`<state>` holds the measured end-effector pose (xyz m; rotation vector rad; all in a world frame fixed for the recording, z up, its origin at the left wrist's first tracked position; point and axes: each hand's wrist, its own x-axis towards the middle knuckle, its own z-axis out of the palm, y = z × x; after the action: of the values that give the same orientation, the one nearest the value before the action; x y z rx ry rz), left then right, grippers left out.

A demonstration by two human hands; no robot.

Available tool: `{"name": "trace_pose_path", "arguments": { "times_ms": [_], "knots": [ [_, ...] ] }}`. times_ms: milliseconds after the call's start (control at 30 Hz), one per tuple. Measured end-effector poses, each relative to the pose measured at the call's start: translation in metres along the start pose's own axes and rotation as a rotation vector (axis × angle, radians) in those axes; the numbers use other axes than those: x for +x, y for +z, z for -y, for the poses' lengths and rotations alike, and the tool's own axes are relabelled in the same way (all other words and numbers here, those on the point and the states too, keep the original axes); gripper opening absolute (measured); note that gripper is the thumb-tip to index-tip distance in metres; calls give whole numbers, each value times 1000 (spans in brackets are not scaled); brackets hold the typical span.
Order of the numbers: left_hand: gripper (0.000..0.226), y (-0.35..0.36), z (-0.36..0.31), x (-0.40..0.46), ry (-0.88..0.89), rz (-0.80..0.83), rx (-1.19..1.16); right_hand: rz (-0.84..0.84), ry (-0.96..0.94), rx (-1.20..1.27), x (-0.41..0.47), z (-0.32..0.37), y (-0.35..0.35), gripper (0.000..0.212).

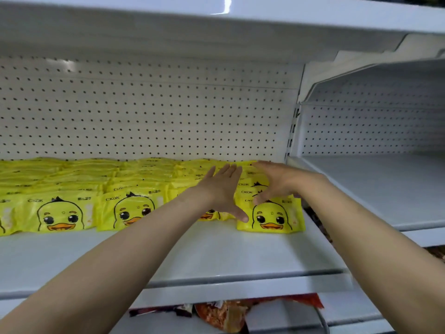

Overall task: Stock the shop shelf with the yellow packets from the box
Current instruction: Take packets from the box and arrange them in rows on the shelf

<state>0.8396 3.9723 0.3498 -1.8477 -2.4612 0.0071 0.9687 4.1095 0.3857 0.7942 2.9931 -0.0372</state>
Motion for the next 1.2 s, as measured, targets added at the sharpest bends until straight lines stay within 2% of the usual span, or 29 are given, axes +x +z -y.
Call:
{"name": "trace_pose_path", "arguments": {
  "times_ms": [233,333,433,600,767,967,1200],
  "knots": [
    [139,11,-43,23,6,54,25,177,17,-33,-20,-38,24,135],
    [138,17,-49,27,-10,74,52,198,-2,-89,-21,-43,32,137],
    [137,21,-49,29,-27,45,95,146,-11,-121,-11,-47,41,138],
    [136,28,-47,39,-101,-75,174,-108,-45,-140,3,-49,52,130],
    [144,33,-34,49,-173,-57,203,-88,-45,-59,13,-54,60,138],
    [135,33,-36,60,-190,-85,304,-191,-79,-86,27,-53,66,132],
    [134,35,-35,75,-252,-84,316,-218,-76,-80,44,-58,68,132]
  ]
}}
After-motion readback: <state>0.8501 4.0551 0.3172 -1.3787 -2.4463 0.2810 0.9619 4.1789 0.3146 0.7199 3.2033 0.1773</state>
